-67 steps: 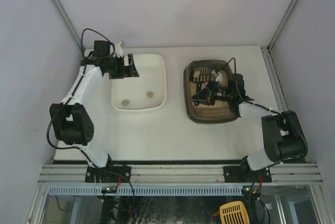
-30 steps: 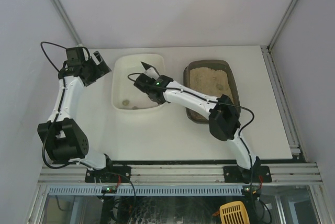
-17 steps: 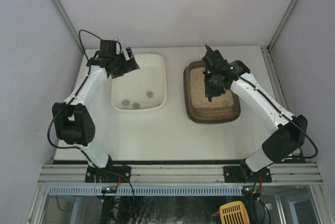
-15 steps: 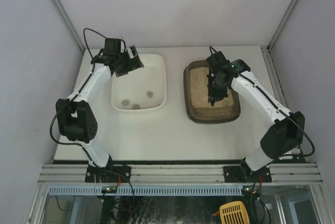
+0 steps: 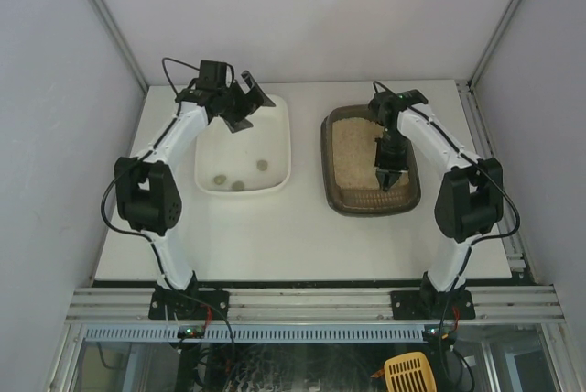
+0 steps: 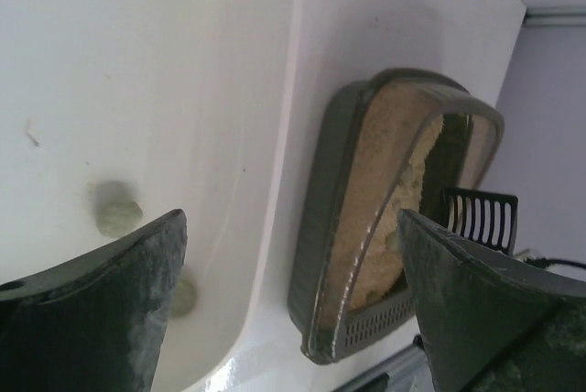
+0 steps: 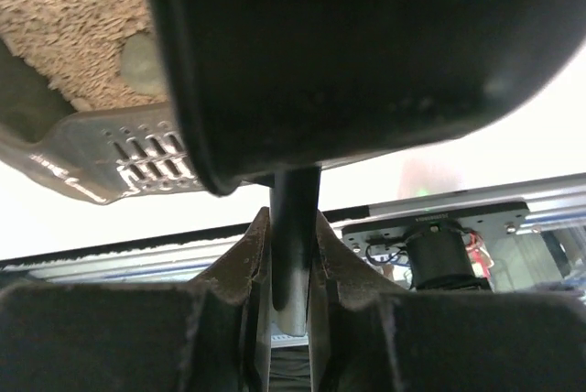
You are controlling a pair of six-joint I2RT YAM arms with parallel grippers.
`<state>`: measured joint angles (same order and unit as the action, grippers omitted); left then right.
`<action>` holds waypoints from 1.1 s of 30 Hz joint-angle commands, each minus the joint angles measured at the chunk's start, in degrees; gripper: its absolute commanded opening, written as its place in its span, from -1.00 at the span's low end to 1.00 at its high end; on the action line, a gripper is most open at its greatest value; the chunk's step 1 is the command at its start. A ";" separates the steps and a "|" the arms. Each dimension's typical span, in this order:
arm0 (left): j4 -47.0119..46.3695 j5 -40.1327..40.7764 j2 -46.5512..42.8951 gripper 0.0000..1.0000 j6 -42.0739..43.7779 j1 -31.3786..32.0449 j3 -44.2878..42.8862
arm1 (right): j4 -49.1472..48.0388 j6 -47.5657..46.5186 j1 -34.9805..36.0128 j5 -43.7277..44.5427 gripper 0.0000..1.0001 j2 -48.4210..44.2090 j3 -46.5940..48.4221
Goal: Clean the litter box
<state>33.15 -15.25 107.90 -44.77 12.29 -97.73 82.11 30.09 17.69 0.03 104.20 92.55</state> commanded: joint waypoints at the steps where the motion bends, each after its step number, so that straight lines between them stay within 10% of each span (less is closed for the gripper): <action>1: -5.30 -7.84 -1.02 1.00 -6.31 0.88 4.28 | 3.74 1.41 -0.95 5.99 -1.00 1.16 3.15; 33: -7.36 -16.71 0.38 0.98 -7.59 0.58 8.14 | 1.31 0.88 -2.85 4.40 -1.00 14.70 11.50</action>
<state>27.49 -28.93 107.98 -51.94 12.99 -89.73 84.97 30.48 14.15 4.34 118.78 102.87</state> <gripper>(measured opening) 0.992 0.125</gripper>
